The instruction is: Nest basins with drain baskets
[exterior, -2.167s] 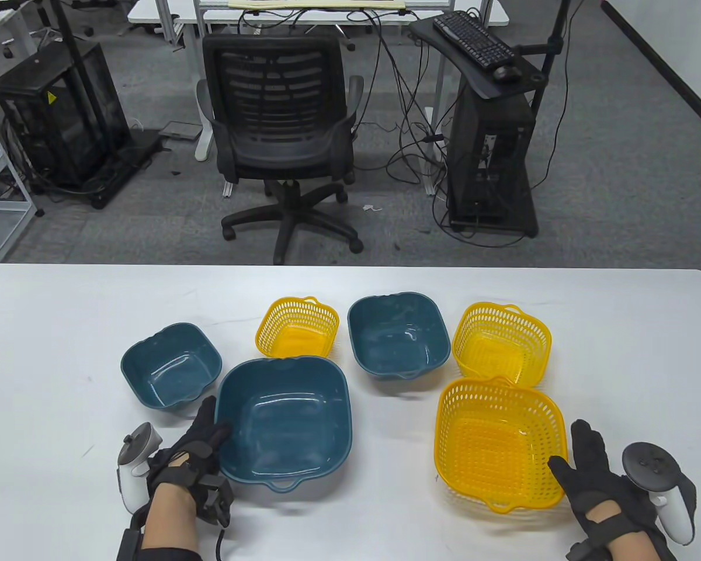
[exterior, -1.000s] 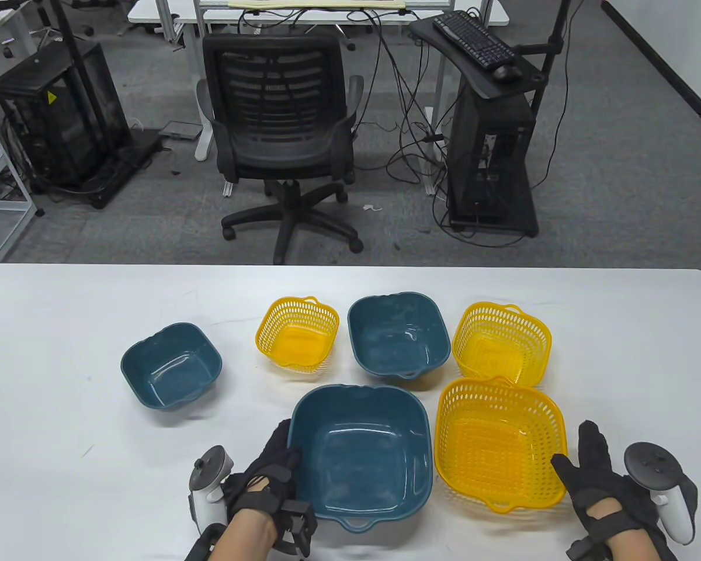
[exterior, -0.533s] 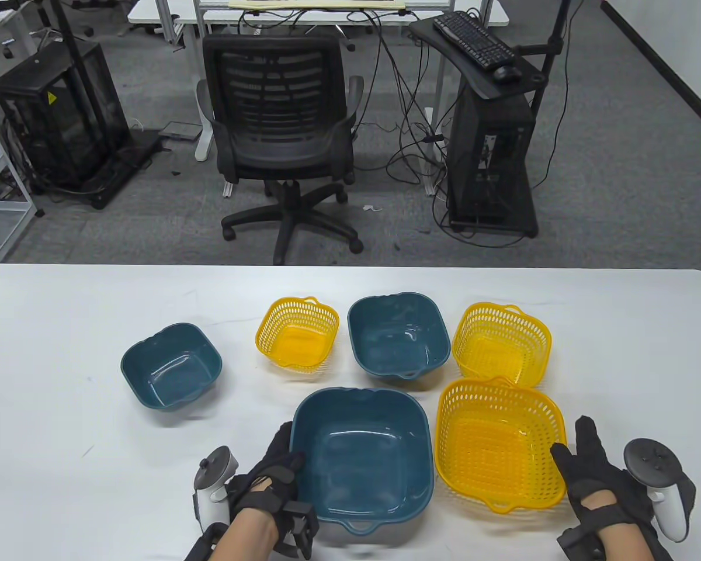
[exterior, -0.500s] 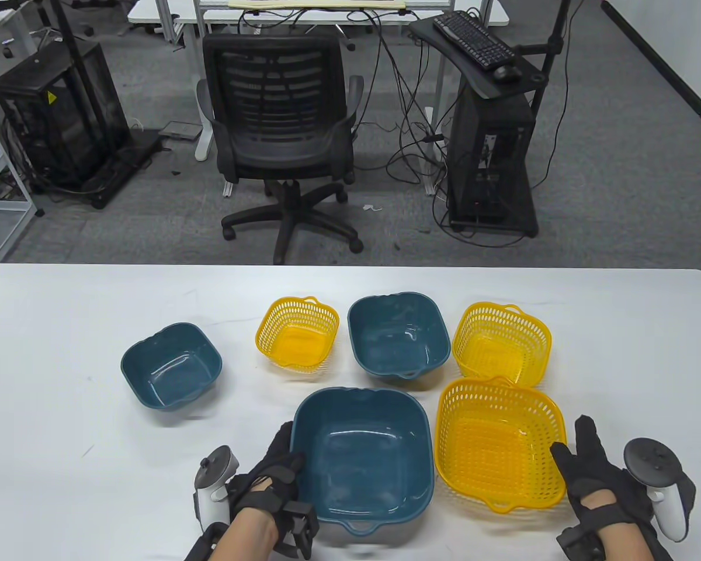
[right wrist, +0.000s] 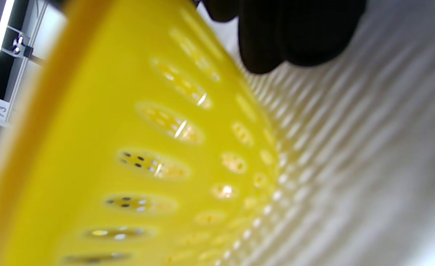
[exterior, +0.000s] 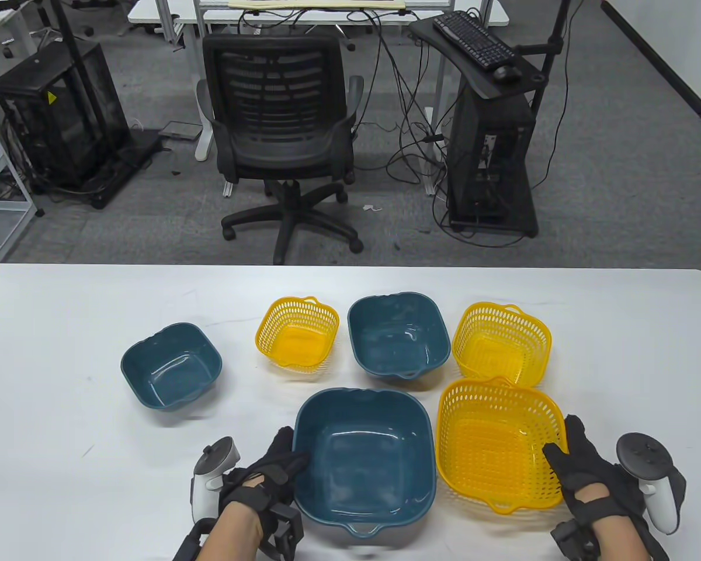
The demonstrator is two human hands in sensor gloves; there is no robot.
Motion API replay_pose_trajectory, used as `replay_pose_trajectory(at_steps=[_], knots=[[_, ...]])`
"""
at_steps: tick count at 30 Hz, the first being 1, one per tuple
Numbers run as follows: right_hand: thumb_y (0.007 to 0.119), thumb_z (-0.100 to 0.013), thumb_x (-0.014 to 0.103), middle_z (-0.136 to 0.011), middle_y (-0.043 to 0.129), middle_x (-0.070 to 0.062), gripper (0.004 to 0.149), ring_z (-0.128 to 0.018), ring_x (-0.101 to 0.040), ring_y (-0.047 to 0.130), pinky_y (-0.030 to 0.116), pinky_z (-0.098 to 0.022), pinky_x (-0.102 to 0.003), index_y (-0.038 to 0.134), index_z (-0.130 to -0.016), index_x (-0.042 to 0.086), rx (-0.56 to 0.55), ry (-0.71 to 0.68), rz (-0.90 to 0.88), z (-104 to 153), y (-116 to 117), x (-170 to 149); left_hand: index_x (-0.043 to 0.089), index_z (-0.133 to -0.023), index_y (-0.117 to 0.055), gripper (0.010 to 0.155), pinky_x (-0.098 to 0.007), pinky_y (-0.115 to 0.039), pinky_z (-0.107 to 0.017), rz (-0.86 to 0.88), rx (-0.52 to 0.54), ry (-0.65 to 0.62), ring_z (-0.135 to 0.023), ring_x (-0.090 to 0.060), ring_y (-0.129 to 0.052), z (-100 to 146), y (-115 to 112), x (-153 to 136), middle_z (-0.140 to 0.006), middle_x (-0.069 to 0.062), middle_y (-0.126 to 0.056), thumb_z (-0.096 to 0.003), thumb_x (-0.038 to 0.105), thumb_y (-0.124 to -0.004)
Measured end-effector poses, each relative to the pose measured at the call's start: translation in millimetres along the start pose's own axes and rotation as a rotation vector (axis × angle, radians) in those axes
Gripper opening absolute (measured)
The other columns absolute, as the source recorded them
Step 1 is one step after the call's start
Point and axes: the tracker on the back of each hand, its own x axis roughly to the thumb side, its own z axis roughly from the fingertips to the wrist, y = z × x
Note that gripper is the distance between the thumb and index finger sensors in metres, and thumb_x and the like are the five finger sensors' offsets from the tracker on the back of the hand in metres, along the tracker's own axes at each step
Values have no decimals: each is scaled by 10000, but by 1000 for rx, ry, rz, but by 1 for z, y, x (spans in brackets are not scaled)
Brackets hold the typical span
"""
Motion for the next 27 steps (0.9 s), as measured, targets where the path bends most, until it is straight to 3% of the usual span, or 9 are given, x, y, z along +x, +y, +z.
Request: replay_pose_trajectory(at_steps=[6,19,22,27], knots=[[723,-532,341,-1046,588,-147,656,-513,-315,906,834,-295,-414,408,-1071,141,-100,17,76,1,-2,2,282,-1111,-153,820,-618,-268,-730,79,132,-64,-1059,-409,-99,12,27,10,-1161,-56,-99,-527,450,-703],[743,-515,303,-989,676,-155,627,-399,-315,941,852,-205,-390,505,-1055,93,-121,14,16,7,-11,5,269,-1117,-174,808,-629,-284,-730,101,99,-77,-1059,-443,-119,12,28,12,-1164,-69,-116,-528,456,-695],[752,-509,295,-980,688,-164,625,-381,-320,948,854,-193,-392,520,-1049,83,-147,-4,-2,18,-21,14,269,-1119,-182,804,-631,-294,-731,121,105,-102,-1060,-443,-126,16,30,16,-1166,-71,-126,-528,453,-695],[757,-508,295,-979,695,-170,626,-375,-324,953,857,-188,-392,531,-1050,81,-196,-83,-6,45,-29,56,271,-1121,-189,799,-631,-298,-733,138,124,-129,-1063,-441,-130,21,36,21,-1168,-69,-131,-528,457,-693]])
